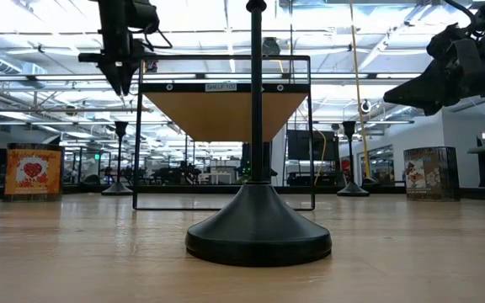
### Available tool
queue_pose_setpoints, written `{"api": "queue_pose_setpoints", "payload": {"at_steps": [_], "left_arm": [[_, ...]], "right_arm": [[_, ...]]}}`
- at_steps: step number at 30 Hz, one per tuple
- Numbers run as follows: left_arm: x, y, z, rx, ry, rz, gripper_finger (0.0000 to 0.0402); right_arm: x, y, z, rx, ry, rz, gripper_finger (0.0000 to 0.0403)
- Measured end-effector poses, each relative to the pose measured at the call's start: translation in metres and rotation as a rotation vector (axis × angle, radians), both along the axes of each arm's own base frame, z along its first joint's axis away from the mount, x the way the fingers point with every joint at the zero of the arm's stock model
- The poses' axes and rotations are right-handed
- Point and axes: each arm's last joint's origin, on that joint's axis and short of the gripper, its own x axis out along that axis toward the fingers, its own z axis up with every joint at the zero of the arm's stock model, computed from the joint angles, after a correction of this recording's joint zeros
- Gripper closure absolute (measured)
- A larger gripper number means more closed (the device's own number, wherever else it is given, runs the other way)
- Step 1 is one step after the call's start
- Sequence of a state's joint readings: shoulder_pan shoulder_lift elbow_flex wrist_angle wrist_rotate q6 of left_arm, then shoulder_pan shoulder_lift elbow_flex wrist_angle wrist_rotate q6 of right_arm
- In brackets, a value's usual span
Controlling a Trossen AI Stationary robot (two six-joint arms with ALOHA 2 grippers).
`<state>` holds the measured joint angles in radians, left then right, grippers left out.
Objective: Pick & Place candle stick holders
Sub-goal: Put the top left black candle holder on the shelf
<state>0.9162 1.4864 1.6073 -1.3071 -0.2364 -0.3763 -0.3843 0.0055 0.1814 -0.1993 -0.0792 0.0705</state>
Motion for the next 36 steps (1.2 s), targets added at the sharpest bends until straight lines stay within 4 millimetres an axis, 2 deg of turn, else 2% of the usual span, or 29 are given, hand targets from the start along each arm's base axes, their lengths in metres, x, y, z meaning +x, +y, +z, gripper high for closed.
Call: {"api": "queue_pose_setpoints", "payload": {"at_steps": [9, 18, 26, 36], "left_arm": [[0.003, 0.005, -0.003, 0.01, -0.004, -0.005, 0.0314], [0.01, 0.017, -0.022, -0.112, 0.027, -0.037, 0.0314], [0.005, 0.024, -0.037, -0.216, 0.118, -0.03, 0.0313], [0.005, 0.025, -0.037, -0.23, 0.093, -0.06, 0.0312]], "right_arm": [[0.0, 0.0, 0.0, 0.031, -0.01, -0.003, 0.0348], [0.0, 0.0, 0.0, 0.032, -0.01, -0.004, 0.0348], [0.0, 0.0, 0.0, 0.032, -0.01, -0.004, 0.0348], [0.0, 0.0, 0.0, 0.032, -0.01, -0.004, 0.0348]]}}
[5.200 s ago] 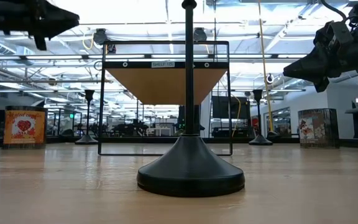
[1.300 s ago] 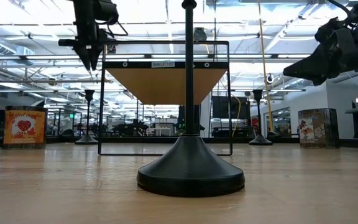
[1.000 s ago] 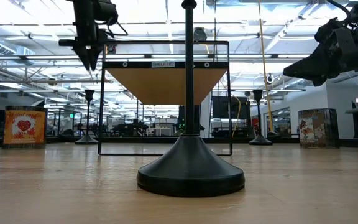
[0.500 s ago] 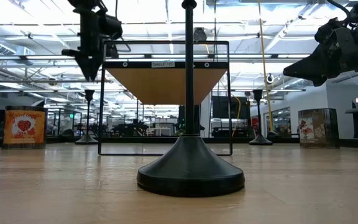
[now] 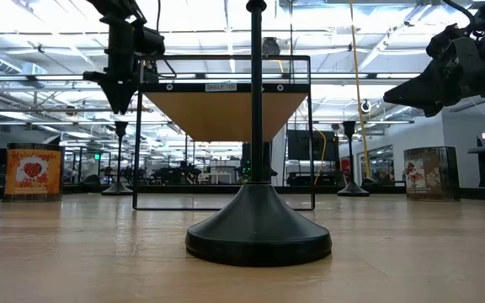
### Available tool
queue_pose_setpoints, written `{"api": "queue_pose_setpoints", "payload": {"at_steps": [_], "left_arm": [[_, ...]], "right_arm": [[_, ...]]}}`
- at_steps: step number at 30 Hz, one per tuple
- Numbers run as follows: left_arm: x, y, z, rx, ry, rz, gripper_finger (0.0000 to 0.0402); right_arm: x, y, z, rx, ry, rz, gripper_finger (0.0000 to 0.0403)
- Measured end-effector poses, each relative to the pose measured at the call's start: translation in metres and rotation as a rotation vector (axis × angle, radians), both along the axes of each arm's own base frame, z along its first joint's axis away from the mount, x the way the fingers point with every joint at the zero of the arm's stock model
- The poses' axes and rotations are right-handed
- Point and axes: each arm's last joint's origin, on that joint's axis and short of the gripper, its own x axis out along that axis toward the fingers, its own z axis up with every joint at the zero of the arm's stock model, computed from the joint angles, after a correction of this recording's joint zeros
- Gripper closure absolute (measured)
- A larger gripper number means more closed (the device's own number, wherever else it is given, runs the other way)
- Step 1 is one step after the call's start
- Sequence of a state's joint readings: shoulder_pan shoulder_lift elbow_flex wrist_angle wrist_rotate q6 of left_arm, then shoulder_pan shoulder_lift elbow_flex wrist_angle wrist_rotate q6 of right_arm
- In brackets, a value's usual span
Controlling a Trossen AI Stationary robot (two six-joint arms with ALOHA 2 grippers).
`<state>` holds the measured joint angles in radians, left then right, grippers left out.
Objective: Pick & Place candle stick holders
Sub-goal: Put the top left black candle holder on the shelf
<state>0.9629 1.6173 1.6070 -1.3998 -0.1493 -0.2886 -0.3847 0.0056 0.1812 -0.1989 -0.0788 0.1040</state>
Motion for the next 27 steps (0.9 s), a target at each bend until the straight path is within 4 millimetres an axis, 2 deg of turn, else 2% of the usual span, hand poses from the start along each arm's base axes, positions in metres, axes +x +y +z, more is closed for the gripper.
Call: {"api": "queue_pose_setpoints", "payload": {"at_steps": [3, 9, 13, 27], "left_arm": [[-0.0012, 0.001, 0.0, 0.0, 0.003, -0.014, 0.0295], [-0.0021, 0.0014, 0.0002, 0.019, 0.025, 0.016, 0.0224], [-0.0026, 0.0001, -0.0001, 0.0, 0.024, 0.015, 0.0196], [-0.0031, -0.0022, -0.0023, -0.027, 0.028, 0.014, 0.019]], "right_arm": [[0.0, 0.0, 0.0, 0.0, 0.0, 0.0, 0.0348], [0.0, 0.0, 0.0, 0.0, 0.0, 0.0, 0.0348], [0.0, 0.0, 0.0, 0.0, 0.0, 0.0, 0.0348], [0.0, 0.0, 0.0, 0.0, 0.0, 0.0, 0.0348]]}}
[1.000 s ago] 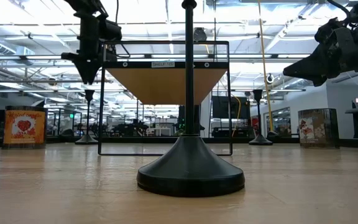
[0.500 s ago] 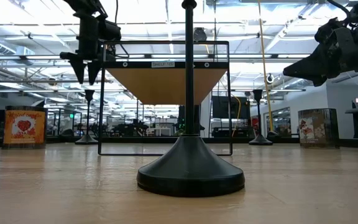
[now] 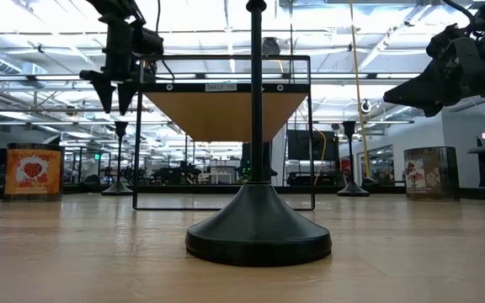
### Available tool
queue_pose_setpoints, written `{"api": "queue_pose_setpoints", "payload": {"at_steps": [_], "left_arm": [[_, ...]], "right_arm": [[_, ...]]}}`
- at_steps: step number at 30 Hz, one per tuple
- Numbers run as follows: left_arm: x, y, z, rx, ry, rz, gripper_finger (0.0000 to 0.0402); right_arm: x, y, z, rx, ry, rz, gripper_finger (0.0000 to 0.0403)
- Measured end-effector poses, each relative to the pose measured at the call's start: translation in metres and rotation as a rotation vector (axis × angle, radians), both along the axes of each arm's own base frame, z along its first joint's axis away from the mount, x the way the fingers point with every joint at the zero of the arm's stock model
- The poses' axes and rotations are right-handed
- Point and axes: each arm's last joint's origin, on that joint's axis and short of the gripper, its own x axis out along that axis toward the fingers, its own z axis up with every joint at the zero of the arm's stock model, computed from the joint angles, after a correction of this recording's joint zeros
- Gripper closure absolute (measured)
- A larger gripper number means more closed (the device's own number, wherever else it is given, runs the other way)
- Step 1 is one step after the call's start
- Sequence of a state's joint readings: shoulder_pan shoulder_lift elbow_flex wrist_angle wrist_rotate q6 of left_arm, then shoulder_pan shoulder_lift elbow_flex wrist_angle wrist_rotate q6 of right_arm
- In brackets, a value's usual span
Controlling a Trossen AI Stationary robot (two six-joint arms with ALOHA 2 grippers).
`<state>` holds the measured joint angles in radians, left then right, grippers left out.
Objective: Pick & Place candle stick holders
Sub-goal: Put the top left black candle holder on the shelf
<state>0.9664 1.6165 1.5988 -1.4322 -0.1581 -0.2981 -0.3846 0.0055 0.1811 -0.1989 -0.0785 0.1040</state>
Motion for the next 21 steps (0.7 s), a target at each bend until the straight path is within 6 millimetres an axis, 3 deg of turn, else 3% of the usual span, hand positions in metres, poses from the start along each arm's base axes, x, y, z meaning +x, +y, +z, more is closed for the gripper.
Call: {"api": "queue_pose_setpoints", "payload": {"at_steps": [10, 17, 21], "left_arm": [[-0.001, 0.002, -0.036, -0.039, 0.023, 0.034, 0.019], [0.0, 0.005, -0.039, -0.013, 0.004, 0.032, 0.0191], [0.002, 0.008, -0.039, 0.019, -0.026, 0.043, 0.0225]], "right_arm": [[0.0, 0.0, 0.0, 0.0, 0.0, 0.0, 0.0348], [0.0, 0.0, 0.0, 0.0, 0.0, 0.0, 0.0348], [0.0, 0.0, 0.0, 0.001, 0.0, 0.0, 0.0348]]}}
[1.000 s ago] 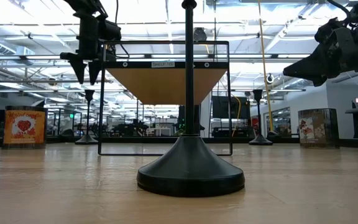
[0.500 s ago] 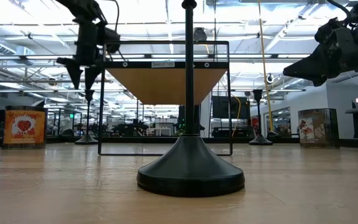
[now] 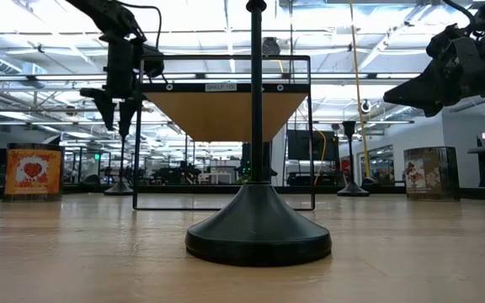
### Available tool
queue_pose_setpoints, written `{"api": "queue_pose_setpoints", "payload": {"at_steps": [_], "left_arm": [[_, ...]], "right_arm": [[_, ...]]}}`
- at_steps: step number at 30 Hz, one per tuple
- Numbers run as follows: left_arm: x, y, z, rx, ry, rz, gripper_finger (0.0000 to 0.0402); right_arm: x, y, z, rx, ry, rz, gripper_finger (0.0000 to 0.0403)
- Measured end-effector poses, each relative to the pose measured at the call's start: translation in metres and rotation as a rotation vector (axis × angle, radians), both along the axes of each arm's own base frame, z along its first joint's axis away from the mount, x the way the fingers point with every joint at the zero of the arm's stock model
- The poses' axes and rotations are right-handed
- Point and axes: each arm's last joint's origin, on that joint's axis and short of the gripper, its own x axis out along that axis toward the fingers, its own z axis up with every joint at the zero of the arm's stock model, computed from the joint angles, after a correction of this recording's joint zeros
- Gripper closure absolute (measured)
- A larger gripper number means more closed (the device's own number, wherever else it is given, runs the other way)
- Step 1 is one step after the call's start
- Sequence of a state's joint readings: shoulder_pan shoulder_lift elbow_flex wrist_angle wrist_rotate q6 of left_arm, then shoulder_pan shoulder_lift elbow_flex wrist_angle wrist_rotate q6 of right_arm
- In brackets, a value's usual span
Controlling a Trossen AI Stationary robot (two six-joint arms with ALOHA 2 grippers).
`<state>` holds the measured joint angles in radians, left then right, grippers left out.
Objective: Pick & Place candle stick holders
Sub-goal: Put the top left black candle holder on the shelf
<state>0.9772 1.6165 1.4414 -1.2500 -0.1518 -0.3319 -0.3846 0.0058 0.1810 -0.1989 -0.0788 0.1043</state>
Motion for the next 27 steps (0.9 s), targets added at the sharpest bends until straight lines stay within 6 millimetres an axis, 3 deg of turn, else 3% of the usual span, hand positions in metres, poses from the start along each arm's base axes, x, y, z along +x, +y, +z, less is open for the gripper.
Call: {"api": "queue_pose_setpoints", "payload": {"at_steps": [9, 19, 27], "left_arm": [[-0.003, 0.005, -0.012, -0.011, -0.101, 0.007, 0.0381], [-0.007, 0.002, -0.02, -0.048, -0.133, 0.022, 0.0387], [-0.01, -0.006, 0.004, -0.029, -0.199, 0.017, 0.0389]], "right_arm": [[0.0, 0.0, 0.0, 0.0, 0.0, 0.0, 0.0348], [0.0, 0.0, 0.0, 0.0, -0.001, 0.0, 0.0348], [0.0, 0.0, 0.0, 0.0, 0.0, 0.0, 0.0348]]}}
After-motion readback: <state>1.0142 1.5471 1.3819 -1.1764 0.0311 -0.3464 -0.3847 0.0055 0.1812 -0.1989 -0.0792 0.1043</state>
